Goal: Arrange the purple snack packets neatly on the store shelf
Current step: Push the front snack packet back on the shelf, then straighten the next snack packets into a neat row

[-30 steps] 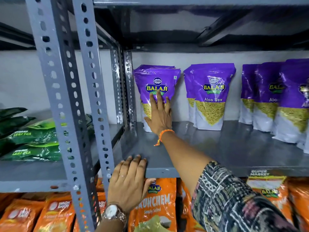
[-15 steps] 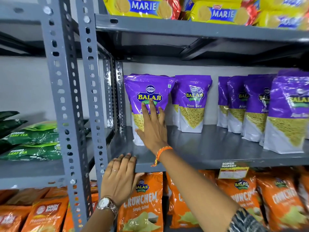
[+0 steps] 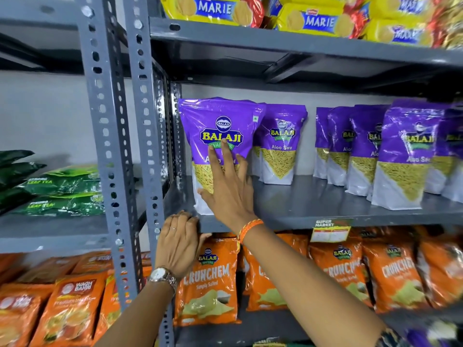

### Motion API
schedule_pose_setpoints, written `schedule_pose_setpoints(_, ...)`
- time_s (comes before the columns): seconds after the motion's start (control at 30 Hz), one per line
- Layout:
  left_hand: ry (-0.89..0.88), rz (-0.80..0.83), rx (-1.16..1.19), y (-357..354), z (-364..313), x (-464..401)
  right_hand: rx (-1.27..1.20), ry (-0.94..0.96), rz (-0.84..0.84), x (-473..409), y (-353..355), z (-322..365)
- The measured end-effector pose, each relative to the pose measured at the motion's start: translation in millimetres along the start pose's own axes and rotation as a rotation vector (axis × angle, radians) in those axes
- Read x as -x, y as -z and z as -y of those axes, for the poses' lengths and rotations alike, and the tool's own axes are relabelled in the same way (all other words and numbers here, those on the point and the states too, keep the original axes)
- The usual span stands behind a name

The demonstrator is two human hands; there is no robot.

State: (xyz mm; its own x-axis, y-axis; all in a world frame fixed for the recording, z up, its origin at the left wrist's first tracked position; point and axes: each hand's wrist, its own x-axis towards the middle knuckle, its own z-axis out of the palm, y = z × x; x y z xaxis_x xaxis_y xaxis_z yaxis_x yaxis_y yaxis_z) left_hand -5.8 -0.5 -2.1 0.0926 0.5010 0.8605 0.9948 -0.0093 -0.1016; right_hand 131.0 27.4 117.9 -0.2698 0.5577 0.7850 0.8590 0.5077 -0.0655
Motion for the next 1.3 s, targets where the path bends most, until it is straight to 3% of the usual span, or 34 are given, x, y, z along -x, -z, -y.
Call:
schedule_pose_setpoints(0.5,-0.016,0.066,-0.009,4,-7,12,0.025,-0.009,0.017,22,7,0)
schedule_pose_setpoints(1.03,0.043,-0.005,0.023,-3,-4,7,0.028,0.065,0.021,15,18,-1)
schedule_pose_setpoints(1.17,0.138,-0.126,0.065,-5,-20,22,-0.055,0.141,-0.108,15,33,-40)
schedule_pose_setpoints(1.3,0.153,-0.164,0.096,-1,-73,18,-0.228,-0.001,-0.224,2,40,-100)
